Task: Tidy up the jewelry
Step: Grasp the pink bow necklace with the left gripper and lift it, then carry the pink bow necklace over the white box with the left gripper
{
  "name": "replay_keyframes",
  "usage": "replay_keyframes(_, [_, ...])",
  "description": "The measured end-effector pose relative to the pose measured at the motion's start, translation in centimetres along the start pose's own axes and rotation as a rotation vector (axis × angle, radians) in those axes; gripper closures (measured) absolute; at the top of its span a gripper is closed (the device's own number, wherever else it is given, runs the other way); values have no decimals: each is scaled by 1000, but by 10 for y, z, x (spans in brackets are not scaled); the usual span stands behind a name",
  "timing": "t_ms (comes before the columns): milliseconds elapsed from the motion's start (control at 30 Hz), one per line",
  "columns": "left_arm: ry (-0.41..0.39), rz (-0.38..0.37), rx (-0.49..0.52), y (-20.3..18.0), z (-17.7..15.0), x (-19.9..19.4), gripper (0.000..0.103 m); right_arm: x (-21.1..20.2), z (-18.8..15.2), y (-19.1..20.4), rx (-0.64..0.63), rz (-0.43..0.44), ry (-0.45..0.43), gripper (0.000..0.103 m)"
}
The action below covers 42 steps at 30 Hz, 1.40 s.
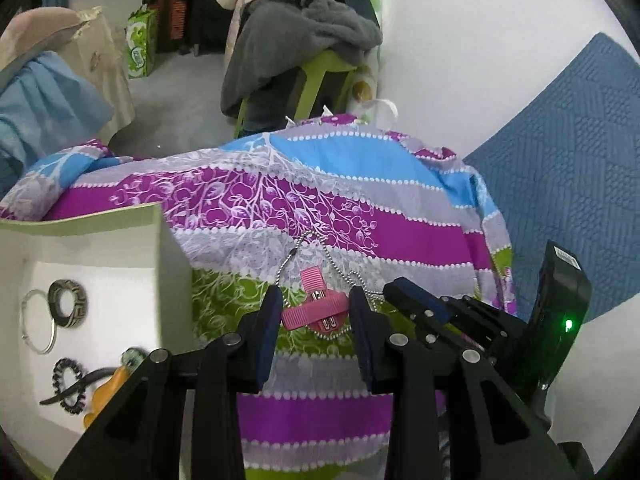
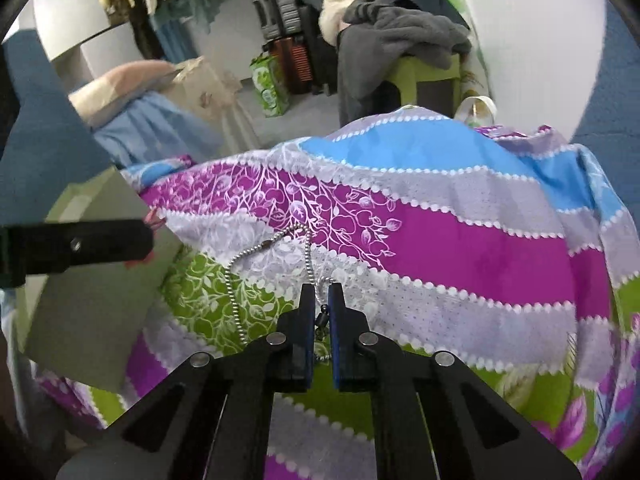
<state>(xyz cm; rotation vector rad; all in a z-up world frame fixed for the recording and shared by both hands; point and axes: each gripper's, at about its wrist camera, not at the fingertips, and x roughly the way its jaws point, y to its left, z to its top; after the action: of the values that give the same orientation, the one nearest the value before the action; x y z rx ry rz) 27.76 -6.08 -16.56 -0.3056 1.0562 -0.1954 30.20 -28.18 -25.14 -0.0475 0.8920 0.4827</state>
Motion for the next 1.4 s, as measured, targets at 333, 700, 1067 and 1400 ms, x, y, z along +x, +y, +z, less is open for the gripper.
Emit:
replay_keyframes(333, [-21,2,13,14,-12,-45,69,-51,18,18,80,8,-67,99])
replay_keyframes(700, [-66,2,25,15,5,-114,69,-126,55,58,72,-3,-112,98])
replay_keyframes(1067, [-110,2,37,17,15,-173,69,-175,89,102,17,-12,-164,98])
replay_keyframes(1400, [-158,34,32,38,20,-223,69,-204,119,147,-38,27,-204,98])
